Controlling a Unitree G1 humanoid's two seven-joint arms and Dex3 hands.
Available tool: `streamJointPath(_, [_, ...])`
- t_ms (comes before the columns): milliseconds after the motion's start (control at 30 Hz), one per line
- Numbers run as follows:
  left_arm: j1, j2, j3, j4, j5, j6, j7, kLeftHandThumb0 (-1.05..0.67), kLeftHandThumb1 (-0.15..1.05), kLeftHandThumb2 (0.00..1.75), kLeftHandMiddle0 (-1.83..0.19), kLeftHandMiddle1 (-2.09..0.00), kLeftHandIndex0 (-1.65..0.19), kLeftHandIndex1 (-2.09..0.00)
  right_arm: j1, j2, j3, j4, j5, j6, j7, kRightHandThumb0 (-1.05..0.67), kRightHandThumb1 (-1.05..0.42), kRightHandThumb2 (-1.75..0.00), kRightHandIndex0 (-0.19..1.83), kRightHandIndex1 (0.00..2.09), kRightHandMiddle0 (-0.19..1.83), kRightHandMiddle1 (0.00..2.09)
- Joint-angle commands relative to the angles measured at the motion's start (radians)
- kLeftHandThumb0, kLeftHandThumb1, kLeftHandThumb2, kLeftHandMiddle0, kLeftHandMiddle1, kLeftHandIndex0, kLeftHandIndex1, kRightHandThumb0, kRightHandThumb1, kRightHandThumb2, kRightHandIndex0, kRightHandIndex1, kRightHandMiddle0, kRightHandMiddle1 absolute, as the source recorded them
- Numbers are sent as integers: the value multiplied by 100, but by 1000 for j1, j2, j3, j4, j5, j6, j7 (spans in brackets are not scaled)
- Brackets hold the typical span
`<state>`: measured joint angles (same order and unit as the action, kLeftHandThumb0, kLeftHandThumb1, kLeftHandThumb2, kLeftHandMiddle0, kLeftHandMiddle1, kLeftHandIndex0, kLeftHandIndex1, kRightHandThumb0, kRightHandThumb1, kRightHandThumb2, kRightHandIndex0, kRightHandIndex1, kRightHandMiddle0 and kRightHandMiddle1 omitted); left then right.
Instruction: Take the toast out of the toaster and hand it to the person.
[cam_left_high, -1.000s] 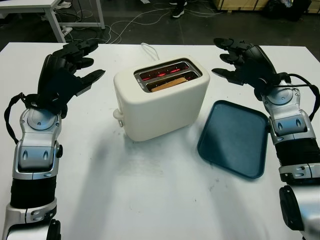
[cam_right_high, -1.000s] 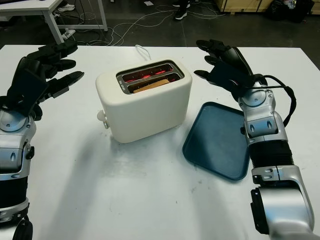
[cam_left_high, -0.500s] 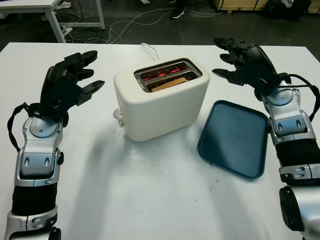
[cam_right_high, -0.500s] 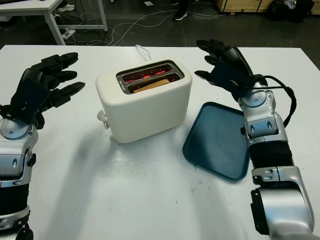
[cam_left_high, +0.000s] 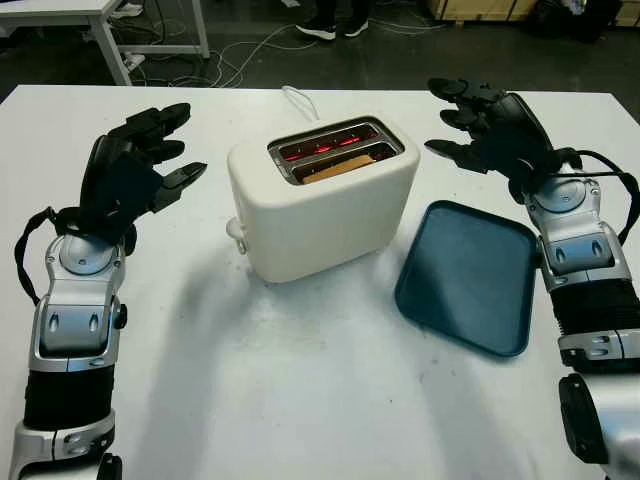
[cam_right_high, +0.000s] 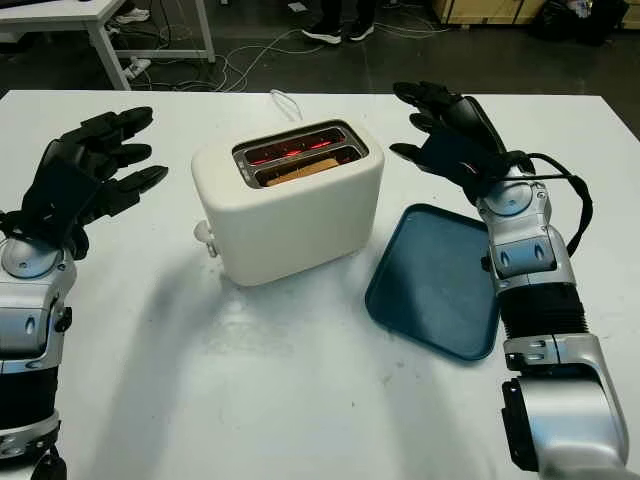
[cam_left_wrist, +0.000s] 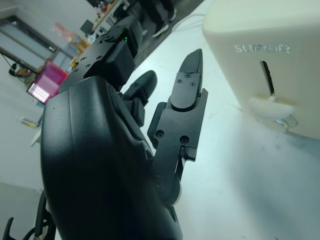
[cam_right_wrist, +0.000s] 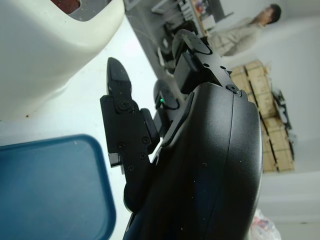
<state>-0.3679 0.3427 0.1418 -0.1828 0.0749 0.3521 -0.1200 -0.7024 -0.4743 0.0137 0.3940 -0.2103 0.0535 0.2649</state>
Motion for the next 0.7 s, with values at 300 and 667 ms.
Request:
streamJointPath(300, [-38,14,5,7,5,-11,5,-18,92,12,-29,-63,-55,-1,1,0,-9,5,14,4,-1,-16,-92,-17,45,0,40,0])
streamJointPath(667, [-44,20,4,6,4,-7,0,-19,92,11,-29,-63,-56,-1,0,7,-11,7,19,10,-3,-14,-92,-18,45,0,39,0])
